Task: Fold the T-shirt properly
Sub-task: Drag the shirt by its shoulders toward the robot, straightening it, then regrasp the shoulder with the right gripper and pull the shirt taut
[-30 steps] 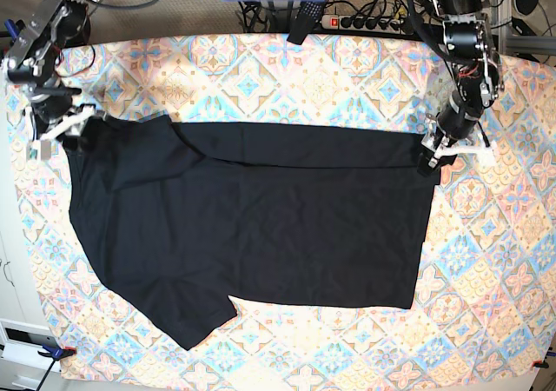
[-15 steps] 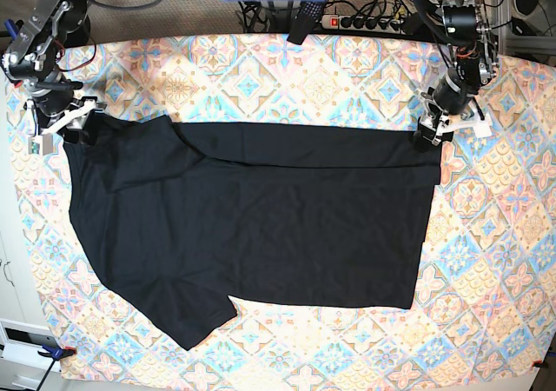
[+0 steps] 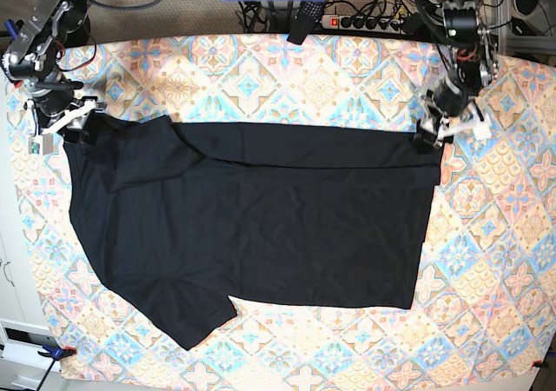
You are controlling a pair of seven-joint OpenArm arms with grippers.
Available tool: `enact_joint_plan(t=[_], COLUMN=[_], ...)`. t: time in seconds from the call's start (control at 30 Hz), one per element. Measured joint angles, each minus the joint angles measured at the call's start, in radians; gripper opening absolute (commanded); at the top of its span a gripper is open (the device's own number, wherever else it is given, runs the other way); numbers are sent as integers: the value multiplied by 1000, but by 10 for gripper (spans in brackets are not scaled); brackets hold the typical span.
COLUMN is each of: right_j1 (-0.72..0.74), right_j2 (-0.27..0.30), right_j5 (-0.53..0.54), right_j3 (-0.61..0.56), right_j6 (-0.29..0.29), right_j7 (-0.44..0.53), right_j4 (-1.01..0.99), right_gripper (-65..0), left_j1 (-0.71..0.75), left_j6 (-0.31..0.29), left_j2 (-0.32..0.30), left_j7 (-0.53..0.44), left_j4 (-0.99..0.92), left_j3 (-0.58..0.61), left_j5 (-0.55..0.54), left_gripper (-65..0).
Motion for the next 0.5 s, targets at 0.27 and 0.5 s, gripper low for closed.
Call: enact_joint_plan(t=[0.27,0.5], right_j1=[1,-6], right_j2=[-2,-15], right_j5=[3,5], right_j3=[2,77], right_j6=[0,-2], right_j7=[0,3], right_j4=[0,-118], right_gripper=[-410,-405], left_j1=[-100,-99], left_j6=[-9,-12], left_j2=[1,-2], left_j7=[-3,-8], left_j4=[-116,-112], left_j3=[5,32], left_j5=[-14,-4], left_gripper=[-425,-650])
